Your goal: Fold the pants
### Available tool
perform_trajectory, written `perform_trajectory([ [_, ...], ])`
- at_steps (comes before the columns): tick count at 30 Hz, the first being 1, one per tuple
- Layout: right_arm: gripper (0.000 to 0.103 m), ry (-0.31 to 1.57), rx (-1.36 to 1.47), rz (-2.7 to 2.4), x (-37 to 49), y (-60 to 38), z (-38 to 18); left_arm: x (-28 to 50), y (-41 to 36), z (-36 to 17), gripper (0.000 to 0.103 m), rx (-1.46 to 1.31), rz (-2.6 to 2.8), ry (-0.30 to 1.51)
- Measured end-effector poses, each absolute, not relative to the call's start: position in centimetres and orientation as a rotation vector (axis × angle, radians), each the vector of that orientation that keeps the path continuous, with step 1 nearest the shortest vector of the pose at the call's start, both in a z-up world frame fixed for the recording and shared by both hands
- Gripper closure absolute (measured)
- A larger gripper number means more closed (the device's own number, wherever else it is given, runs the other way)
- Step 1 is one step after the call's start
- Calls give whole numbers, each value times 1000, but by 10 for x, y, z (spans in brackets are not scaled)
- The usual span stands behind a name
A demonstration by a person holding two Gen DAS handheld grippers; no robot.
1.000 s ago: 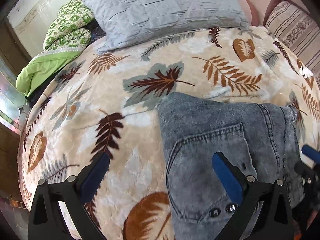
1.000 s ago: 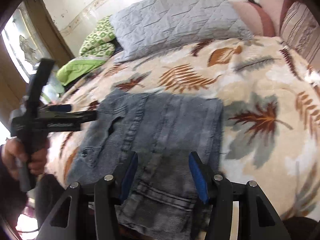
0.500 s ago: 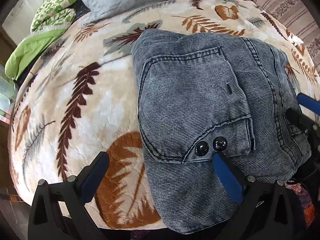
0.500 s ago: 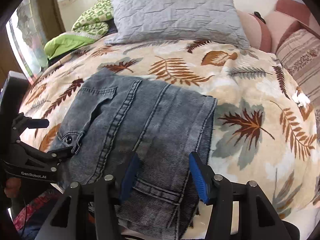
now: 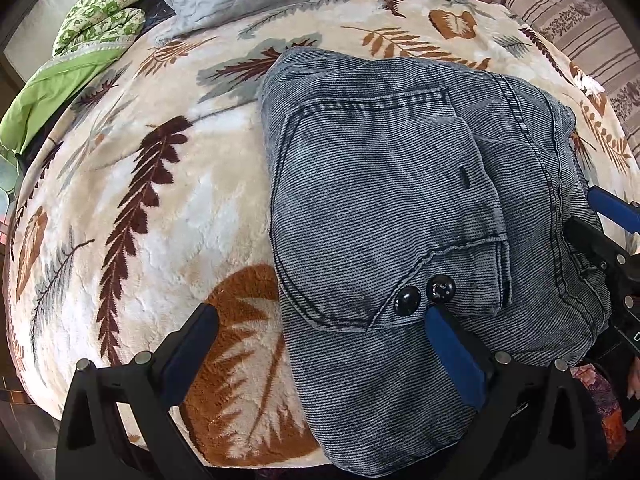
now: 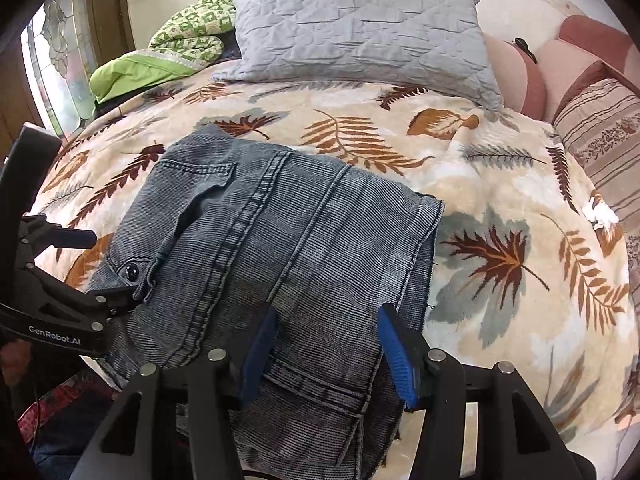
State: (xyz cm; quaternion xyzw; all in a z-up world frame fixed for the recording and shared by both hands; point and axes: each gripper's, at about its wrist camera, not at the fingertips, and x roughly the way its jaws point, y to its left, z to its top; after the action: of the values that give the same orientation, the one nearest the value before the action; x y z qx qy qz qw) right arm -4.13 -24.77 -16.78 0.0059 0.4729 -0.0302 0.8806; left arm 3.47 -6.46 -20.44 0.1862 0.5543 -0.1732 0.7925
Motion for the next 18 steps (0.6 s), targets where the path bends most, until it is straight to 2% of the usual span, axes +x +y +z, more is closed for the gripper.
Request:
perform_trajectory([
  [6,46,984,15,-61,-41,-249,-168,36,-70,-198,0,421,-353,1204],
  [11,46,978,36,-57,-42,-254,-163,41,-73,-161,0,397,-368,1133],
  [18,46,908,92,-93,-21,-280,-141,83,-89,-143,0,396,-334,1073],
])
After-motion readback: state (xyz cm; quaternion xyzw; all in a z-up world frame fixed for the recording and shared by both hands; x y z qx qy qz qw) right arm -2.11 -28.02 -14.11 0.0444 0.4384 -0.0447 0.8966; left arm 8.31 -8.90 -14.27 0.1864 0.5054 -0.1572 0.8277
